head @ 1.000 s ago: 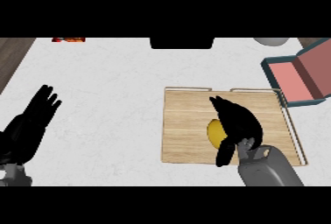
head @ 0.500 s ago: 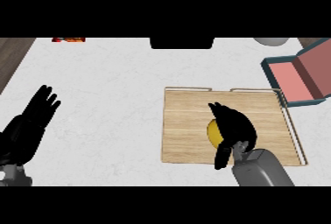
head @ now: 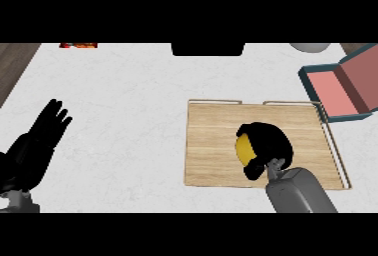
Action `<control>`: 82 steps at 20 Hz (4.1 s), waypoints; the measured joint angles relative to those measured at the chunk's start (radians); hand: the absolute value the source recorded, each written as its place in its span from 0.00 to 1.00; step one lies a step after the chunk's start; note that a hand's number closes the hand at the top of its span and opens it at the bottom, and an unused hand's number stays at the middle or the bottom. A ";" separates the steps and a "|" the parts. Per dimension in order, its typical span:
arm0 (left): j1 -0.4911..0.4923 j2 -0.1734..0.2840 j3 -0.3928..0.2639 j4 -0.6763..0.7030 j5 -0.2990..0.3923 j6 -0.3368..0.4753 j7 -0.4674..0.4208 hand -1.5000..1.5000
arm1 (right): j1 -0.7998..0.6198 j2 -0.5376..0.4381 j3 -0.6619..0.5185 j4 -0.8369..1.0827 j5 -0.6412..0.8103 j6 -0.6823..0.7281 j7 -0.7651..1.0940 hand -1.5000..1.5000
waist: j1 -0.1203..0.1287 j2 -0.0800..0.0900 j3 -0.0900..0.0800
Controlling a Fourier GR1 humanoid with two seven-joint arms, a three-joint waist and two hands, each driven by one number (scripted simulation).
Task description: Pick the lemon from the tray and place it in the cardboard box
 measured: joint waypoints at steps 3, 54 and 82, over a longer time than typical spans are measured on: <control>-0.014 0.005 0.015 -0.003 0.012 -0.008 0.020 0.50 | -0.014 0.002 -0.001 0.009 0.017 -0.009 -0.038 1.00 | 0.000 0.000 0.000; -0.047 -0.009 0.045 0.041 -0.008 -0.045 -0.002 0.50 | -0.913 -0.321 -0.435 0.896 0.363 -0.624 0.118 1.00 | 0.010 0.004 0.000; -0.037 -0.031 0.022 -0.003 -0.021 -0.047 0.021 0.50 | -0.731 -0.434 -0.699 1.285 0.140 -0.859 -0.287 0.00 | 0.035 0.016 0.003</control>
